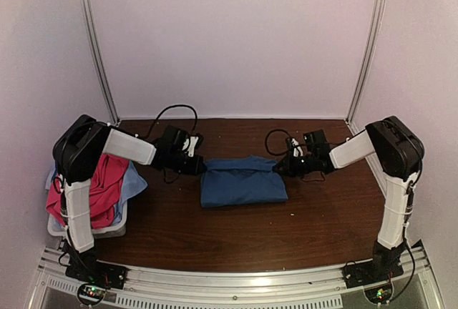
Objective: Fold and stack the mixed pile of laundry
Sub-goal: Move the 2/3-rectangle-folded T-shirt to the center of the board, then fold the 2/3-rectangle-folded T-shirt at the center of the board.
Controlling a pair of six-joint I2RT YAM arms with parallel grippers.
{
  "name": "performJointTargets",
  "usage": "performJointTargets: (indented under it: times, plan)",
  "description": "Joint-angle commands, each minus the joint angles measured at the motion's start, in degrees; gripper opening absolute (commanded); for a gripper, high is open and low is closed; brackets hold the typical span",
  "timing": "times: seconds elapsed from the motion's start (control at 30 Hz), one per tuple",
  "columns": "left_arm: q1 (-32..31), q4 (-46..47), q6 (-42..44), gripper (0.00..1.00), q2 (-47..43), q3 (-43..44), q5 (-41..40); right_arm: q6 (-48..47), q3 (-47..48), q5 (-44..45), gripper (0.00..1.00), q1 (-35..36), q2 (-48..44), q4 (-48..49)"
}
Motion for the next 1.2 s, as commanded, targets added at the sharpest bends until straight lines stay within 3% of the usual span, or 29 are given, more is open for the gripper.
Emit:
performJointTargets:
  times: [0.0,0.13,0.33,0.47,0.73,0.87,1.03,1.1,1.17]
  plan:
    - [-3.7,1.14,-1.5,0.0,-9.63,-14.81,-0.72,4.3,-17.05,1.31,0.0,3.75,-11.29,4.28]
    - [-5.13,2.35,-3.49,0.0,-17.99,-22.46,-0.62,8.02,-28.03,1.81,0.0,5.58,-20.93,7.25]
    - [-5.14,-2.62,-2.04,0.0,-22.96,-19.56,-1.59,5.74,-25.08,3.15,0.0,5.78,-28.34,-1.49]
    - [-4.94,-4.91,-0.16,0.0,-20.51,-16.43,-3.1,2.58,-20.11,3.95,0.0,5.62,-24.97,-4.82]
    - [-2.93,-0.92,-0.93,0.0,-10.9,-13.0,-1.86,0.93,-12.24,3.91,0.05,4.37,-12.65,-2.77]
    - [-1.68,-0.7,-1.34,0.19,-12.14,-13.25,-1.88,1.47,-11.89,2.82,0.32,3.86,-14.16,-2.1]
    - [-1.27,-2.3,0.48,0.52,-23.47,-15.7,-3.84,-2.45,-14.04,3.88,0.66,3.14,-26.21,-9.19]
    - [-1.34,-2.64,1.45,0.54,-27.57,-16.88,-3.35,-4.46,-15.56,4.2,0.73,3.1,-31.23,-11.44]
    - [-2.56,-1.66,3.32,0.56,-30.39,-18.41,-0.22,-4.71,-17.57,2.74,0.72,3.59,-34.86,-10.97]
